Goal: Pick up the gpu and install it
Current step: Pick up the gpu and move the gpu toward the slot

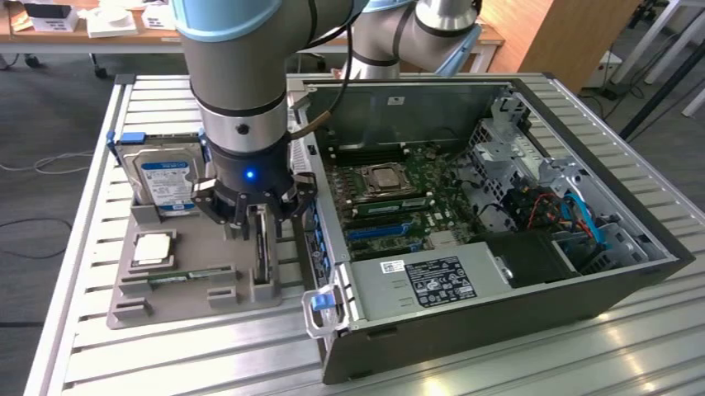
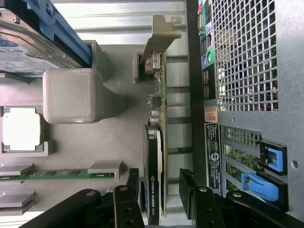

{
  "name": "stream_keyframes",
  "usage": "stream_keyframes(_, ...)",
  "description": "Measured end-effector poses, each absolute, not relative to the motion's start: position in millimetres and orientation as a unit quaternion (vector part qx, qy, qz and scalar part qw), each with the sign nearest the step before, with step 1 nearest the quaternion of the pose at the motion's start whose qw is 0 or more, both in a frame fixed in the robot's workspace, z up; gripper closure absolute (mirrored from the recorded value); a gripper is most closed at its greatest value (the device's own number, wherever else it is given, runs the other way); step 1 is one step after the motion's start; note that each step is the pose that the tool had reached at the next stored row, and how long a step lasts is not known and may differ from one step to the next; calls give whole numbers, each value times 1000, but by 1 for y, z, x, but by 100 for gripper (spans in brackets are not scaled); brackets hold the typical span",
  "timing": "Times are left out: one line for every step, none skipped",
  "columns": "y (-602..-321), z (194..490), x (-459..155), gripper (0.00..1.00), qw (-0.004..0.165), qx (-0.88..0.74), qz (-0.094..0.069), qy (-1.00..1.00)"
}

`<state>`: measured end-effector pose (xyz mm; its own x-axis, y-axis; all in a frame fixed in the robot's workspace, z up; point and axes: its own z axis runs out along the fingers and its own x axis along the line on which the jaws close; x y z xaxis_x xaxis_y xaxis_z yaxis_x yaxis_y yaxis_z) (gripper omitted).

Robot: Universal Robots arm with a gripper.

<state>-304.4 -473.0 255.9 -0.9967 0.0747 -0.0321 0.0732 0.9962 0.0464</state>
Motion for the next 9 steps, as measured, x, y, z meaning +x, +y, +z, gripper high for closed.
stream_keyframes(-473,255,-304,53,17,37,23,999)
stream_keyframes(-471,255,-304,53,17,37,23,999)
stream_keyframes(-469,255,-304,53,17,37,23,999)
stream_keyframes(-468,254,-304,53,17,37,23,999)
stream_keyframes(-467,254,-304,53,17,37,23,999)
stream_keyframes(-466,254,-304,53,17,37,23,999)
stream_keyframes(-466,254,-304,53,17,37,23,999)
stream_keyframes(-466,254,-304,53,17,37,23,999)
stream_keyframes(-466,253,-304,53,17,37,23,999)
